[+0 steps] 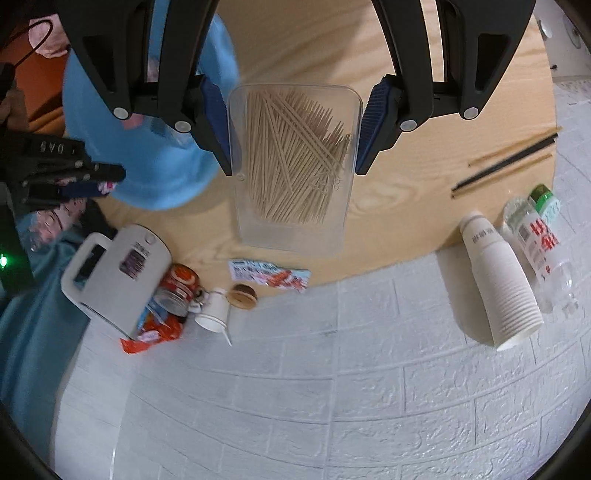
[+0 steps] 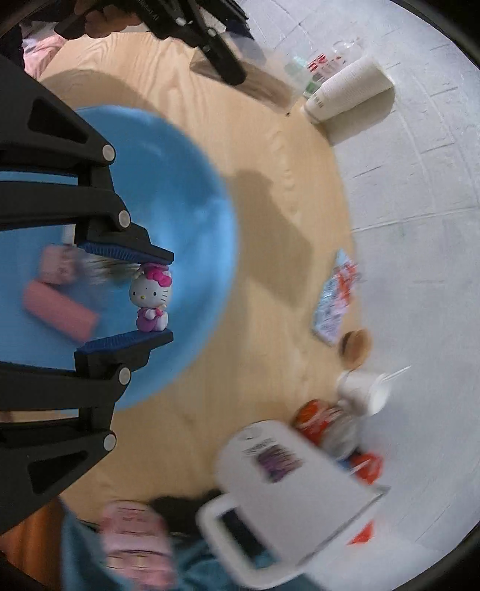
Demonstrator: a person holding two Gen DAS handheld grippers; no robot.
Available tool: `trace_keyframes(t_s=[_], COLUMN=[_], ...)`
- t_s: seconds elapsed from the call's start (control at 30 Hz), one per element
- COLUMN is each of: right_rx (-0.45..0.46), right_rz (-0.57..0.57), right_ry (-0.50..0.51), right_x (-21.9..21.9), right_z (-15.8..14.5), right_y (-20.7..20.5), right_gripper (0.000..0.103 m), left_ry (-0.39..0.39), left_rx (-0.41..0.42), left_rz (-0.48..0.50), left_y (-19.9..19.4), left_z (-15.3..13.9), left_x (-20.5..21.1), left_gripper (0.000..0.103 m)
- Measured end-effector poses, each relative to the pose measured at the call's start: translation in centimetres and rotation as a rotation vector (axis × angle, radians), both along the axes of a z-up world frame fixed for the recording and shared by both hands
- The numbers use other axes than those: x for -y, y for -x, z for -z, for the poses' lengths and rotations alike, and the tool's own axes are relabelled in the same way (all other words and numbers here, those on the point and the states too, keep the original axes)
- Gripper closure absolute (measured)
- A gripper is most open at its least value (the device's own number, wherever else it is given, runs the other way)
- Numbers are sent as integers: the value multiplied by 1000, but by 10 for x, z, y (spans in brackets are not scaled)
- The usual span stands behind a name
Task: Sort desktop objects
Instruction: 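Carry the figurine over the basin with right tool while left tool holds toothpick box, then carry the clear toothpick box over the blue basin with the left tool while right tool holds figurine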
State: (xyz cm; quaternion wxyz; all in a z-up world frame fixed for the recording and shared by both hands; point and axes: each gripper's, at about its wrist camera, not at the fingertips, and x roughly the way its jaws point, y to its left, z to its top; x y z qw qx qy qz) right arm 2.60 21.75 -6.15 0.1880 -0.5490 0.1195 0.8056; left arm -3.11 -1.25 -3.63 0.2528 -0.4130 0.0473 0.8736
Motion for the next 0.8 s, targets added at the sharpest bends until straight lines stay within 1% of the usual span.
trace_keyframes(t_s=[0.13, 0.3, 0.43, 0.57, 0.8], right_rx=[9, 10, 20, 4, 9], right_rz=[-2, 40, 45, 53, 62], right_ry=[28, 88, 82, 68, 85], right_x=[16, 30, 36, 34, 26], right_z=[8, 18, 18, 13, 19], right_y=[-22, -43, -49, -51, -50], right_gripper=[68, 68, 68, 68, 68], left_ry=[13, 12, 32, 39, 38], left_rx=[14, 27, 2, 2, -3], left_rz=[11, 24, 54, 67, 74], left_y=[-12, -23, -32, -37, -40], left_z=[4, 5, 1, -1, -3], left_x=[-5, -15, -25, -29, -30], left_gripper=[43, 43, 43, 43, 43])
